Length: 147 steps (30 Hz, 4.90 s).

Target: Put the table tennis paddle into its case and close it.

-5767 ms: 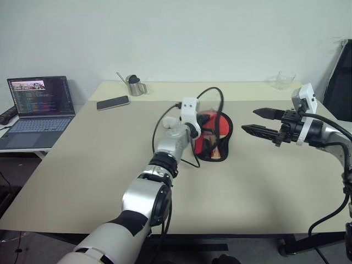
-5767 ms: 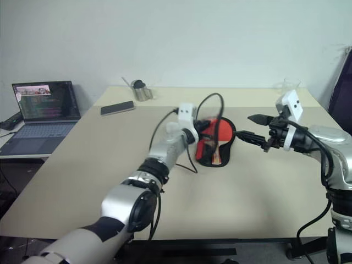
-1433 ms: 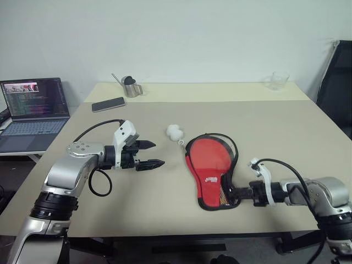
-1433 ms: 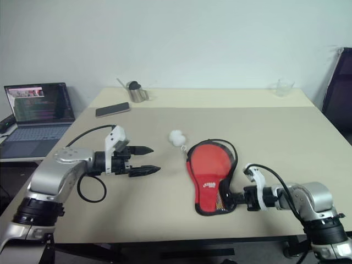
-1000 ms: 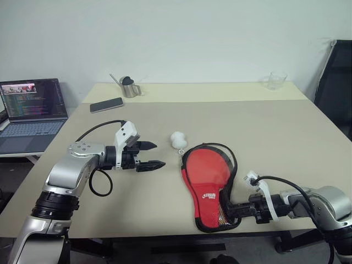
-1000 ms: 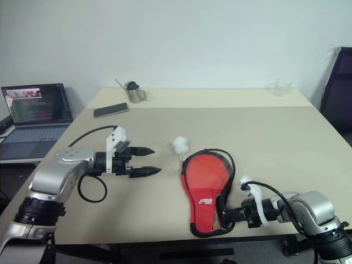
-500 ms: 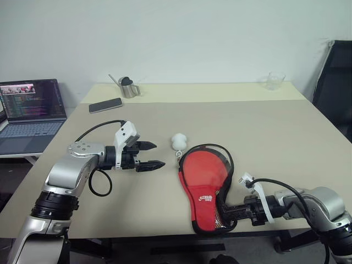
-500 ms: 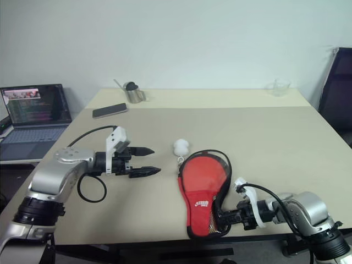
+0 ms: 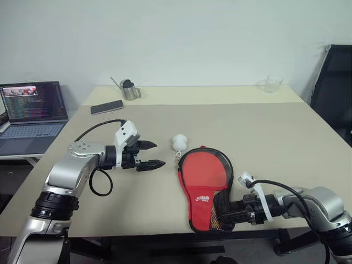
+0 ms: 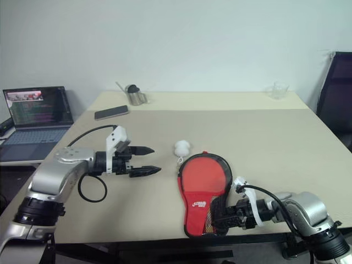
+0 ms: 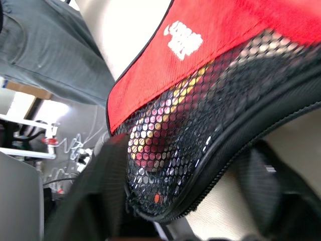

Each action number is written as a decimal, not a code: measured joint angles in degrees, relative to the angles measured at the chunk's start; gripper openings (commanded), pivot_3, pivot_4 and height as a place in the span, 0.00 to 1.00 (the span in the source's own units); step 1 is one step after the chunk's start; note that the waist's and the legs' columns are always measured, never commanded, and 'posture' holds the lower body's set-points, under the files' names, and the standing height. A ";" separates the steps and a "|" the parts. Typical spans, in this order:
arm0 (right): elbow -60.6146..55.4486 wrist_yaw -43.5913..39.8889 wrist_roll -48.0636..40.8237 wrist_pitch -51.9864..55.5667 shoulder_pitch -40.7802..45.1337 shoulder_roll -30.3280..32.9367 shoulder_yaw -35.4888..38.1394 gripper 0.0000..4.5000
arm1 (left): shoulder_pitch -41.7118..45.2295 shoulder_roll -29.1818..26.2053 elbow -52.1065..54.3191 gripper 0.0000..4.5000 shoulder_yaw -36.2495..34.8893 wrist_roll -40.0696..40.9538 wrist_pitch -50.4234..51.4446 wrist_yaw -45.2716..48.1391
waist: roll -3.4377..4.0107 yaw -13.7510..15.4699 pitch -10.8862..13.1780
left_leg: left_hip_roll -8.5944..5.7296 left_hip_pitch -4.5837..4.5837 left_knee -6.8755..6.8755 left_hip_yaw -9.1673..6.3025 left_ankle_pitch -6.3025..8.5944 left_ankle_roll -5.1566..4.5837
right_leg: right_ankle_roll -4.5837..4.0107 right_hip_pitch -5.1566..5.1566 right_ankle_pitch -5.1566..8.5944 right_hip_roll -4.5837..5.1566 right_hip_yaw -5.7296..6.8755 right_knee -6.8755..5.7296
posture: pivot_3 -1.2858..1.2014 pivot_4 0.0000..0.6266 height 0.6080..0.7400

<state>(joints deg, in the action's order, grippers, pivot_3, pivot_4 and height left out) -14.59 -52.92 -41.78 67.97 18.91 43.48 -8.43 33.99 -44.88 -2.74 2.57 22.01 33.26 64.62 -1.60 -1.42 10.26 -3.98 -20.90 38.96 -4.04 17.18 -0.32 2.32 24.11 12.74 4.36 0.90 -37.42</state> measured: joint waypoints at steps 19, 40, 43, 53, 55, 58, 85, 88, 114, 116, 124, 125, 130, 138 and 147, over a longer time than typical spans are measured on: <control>4.13 9.94 10.36 -23.75 11.04 -7.90 10.73 0.97 | 8.80 7.25 -10.68 1.00 -1.32 -2.51 -1.38 -10.61 | -0.01 0.44 0.01 | 0.43 -0.08 -0.05 0.12 0.02 0.31 | 0.00 0.01 -0.10 -0.35 -0.02 0.35 | 0.52 0.24 1.00; 26.23 25.92 34.42 -50.38 8.74 -33.82 -3.11 0.97 | 19.66 26.51 -33.51 1.00 4.29 -12.75 -0.11 -22.88 | -0.01 0.69 0.00 | 0.33 -0.17 -0.05 0.22 0.02 0.37 | -0.01 0.24 -0.11 -0.38 -0.17 0.27 | 0.52 0.24 1.00; 26.17 25.78 34.97 -50.50 8.61 -34.23 -3.34 0.97 | 20.09 28.02 -34.55 1.00 4.39 -13.31 -0.64 -23.21 | -0.01 0.28 0.00 | 0.33 -0.14 -0.05 0.22 0.02 0.37 | -0.01 0.22 -0.11 -0.38 -0.18 0.26 | 0.52 0.24 1.00; 25.53 25.48 35.98 -50.37 8.00 -34.50 -3.23 0.97 | 23.62 31.57 -46.35 1.00 3.55 -18.11 -5.23 -34.99 | -0.02 -0.11 -0.01 | 0.33 0.00 -0.06 0.20 0.03 0.37 | -0.01 0.08 -0.11 -0.38 -0.16 0.27 | 0.52 0.24 1.00; 25.28 25.47 35.99 -50.16 7.80 -34.50 -3.05 0.97 | 24.20 31.77 -47.49 1.00 3.33 -18.63 -5.38 -36.24 | -0.02 -0.11 -0.01 | 0.33 0.00 -0.06 0.20 0.03 0.37 | -0.01 0.08 -0.11 -0.38 -0.16 0.27 | 0.52 0.24 1.00; 24.52 25.53 36.00 -49.71 7.25 -34.37 -2.60 0.97 | 25.22 32.80 -50.16 0.96 3.24 -19.40 -6.96 -36.75 | -0.04 0.01 -0.03 | 0.32 0.00 -0.05 0.19 0.03 0.37 | -0.01 0.06 -0.12 -0.37 -0.14 0.27 | 0.52 0.24 1.00; 13.18 24.65 35.90 -40.15 1.81 -32.63 -2.45 0.97 | 39.75 39.52 -76.63 0.06 12.50 -42.40 -29.25 -52.27 | -0.06 -0.08 -0.05 | 0.30 -0.02 -0.07 0.23 0.04 0.35 | 0.03 0.08 -0.12 -0.40 -0.05 0.27 | 0.52 0.24 1.00; 10.49 24.74 35.86 -38.29 0.30 -32.62 -2.34 0.97 | 40.19 40.61 -76.96 0.06 13.55 -44.71 -29.90 -53.66 | -0.06 -0.02 -0.05 | 0.30 -0.02 -0.07 0.23 0.05 0.35 | 0.03 0.07 -0.11 -0.40 -0.04 0.27 | 0.52 0.24 1.00; -0.60 30.52 33.65 -29.67 -6.07 -34.81 -1.79 0.97 | 42.05 52.81 -78.66 0.06 23.43 -58.57 -36.93 -58.93 | -0.06 1.11 -0.05 | 0.30 -0.02 -0.07 0.26 0.12 0.22 | 0.06 0.05 -0.10 -0.56 0.03 0.30 | 0.52 0.24 1.00; -1.28 30.77 33.63 -29.28 -6.55 -35.09 -1.82 0.97 | 42.04 52.97 -78.66 0.06 24.04 -59.20 -37.21 -58.99 | -0.06 1.22 -0.05 | 0.30 -0.03 -0.07 0.25 0.12 0.22 | 0.06 0.05 -0.10 -0.59 0.04 0.30 | 0.52 0.24 1.00; -3.20 32.26 33.50 -28.35 -8.07 -36.21 -1.85 0.97 | 42.04 53.32 -78.66 0.06 25.96 -60.80 -38.83 -59.30 | -0.06 1.37 -0.05 | 0.29 -0.03 -0.07 0.25 0.12 0.22 | 0.07 0.04 -0.10 -0.60 0.04 0.33 | 0.52 0.24 1.00; -3.26 32.46 33.49 -28.36 -8.14 -36.42 -1.86 0.97 | 42.04 53.38 -78.66 0.06 25.99 -60.80 -39.02 -59.33 | -0.06 1.39 -0.05 | 0.29 -0.04 -0.07 0.25 0.12 0.22 | 0.07 0.04 -0.09 -0.60 0.04 0.33 | 0.52 0.24 1.00; -3.34 33.24 33.52 -28.29 -8.25 -37.17 -1.91 0.97 | 42.03 53.75 -78.80 0.06 26.62 -61.11 -40.22 -59.32 | -0.06 1.44 -0.05 | 0.29 -0.03 -0.07 0.25 0.12 0.22 | 0.08 0.04 -0.09 -0.60 0.05 0.33 | 0.52 0.24 1.00; -3.55 34.39 33.51 -28.29 -8.62 -38.32 -1.94 0.97 | 41.32 54.35 -78.84 0.06 30.89 -63.43 -44.27 -58.83 | -0.06 1.67 -0.05 | 0.29 -0.04 -0.07 0.25 0.12 0.21 | 0.08 0.03 -0.09 -0.60 0.04 0.34 | 0.52 0.24 1.00; -3.56 34.87 33.51 -28.28 -8.72 -38.88 -1.97 0.97 | 40.94 54.44 -78.84 0.06 33.34 -64.10 -46.44 -58.72 | -0.06 1.76 -0.05 | 0.29 -0.03 -0.07 0.25 0.16 0.15 | 0.08 0.02 -0.09 -0.60 0.05 0.34 | 0.52 0.24 1.00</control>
<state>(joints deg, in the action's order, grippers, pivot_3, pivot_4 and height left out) -18.15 -18.05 -8.27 39.68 10.19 4.59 -10.41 74.92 9.57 -81.57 35.91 -42.09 -13.18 5.91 -1.66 0.34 10.21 -3.69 -20.93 38.89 -3.79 17.34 -0.17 2.41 24.13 12.65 3.76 0.96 -37.08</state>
